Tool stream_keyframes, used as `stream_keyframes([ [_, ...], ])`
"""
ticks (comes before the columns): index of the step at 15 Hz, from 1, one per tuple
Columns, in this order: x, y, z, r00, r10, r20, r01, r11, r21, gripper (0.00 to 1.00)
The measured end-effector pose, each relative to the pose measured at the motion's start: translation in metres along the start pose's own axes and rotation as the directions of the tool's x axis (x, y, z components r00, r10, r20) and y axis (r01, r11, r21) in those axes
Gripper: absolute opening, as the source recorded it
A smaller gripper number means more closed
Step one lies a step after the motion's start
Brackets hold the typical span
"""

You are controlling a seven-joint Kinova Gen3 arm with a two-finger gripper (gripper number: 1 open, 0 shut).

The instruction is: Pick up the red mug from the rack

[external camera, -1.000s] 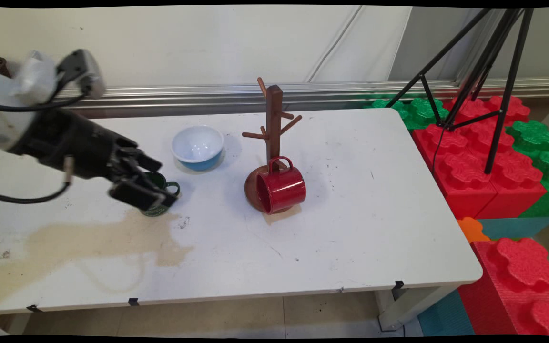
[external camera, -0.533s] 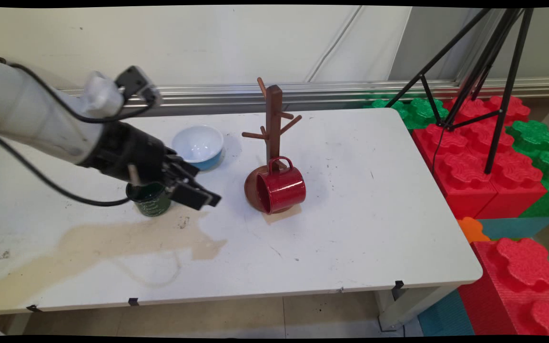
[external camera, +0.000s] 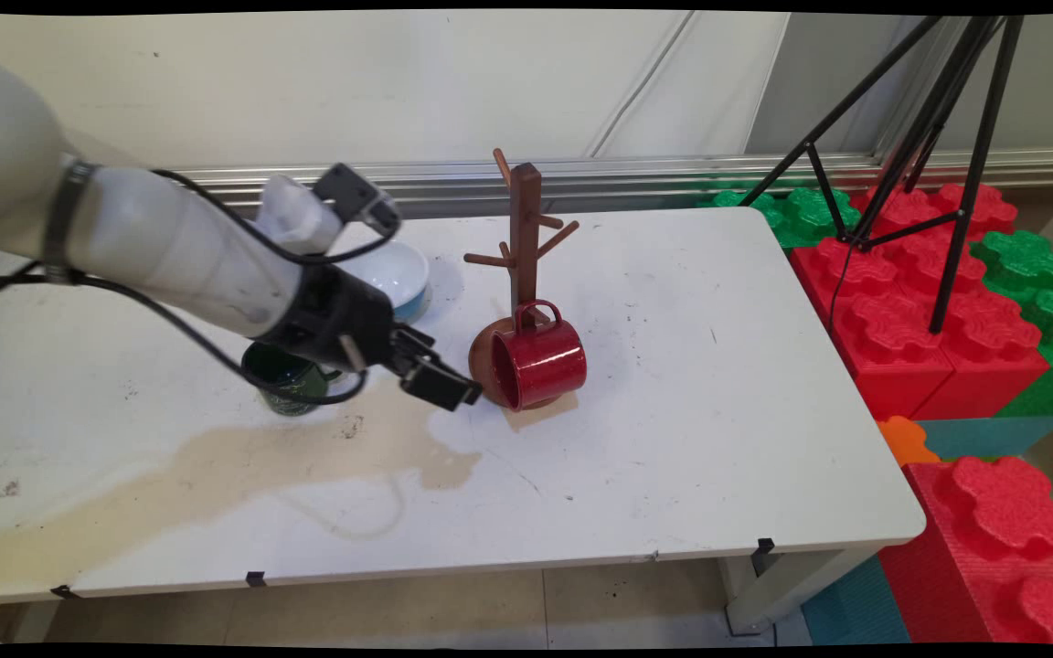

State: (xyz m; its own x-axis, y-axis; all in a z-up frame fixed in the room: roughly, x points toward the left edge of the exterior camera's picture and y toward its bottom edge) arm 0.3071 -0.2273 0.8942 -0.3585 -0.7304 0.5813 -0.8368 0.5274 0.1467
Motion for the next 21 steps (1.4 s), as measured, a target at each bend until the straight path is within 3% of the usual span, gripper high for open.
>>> stream_keyframes([
  [9, 0.02, 0.019, 0.058, 0.998, -0.064, -0.018, 0.065, 0.997, 0.03, 1.0],
  [21, 0.01, 0.031, 0.103, 0.986, -0.143, -0.081, 0.149, 0.986, 0.074, 1.0],
])
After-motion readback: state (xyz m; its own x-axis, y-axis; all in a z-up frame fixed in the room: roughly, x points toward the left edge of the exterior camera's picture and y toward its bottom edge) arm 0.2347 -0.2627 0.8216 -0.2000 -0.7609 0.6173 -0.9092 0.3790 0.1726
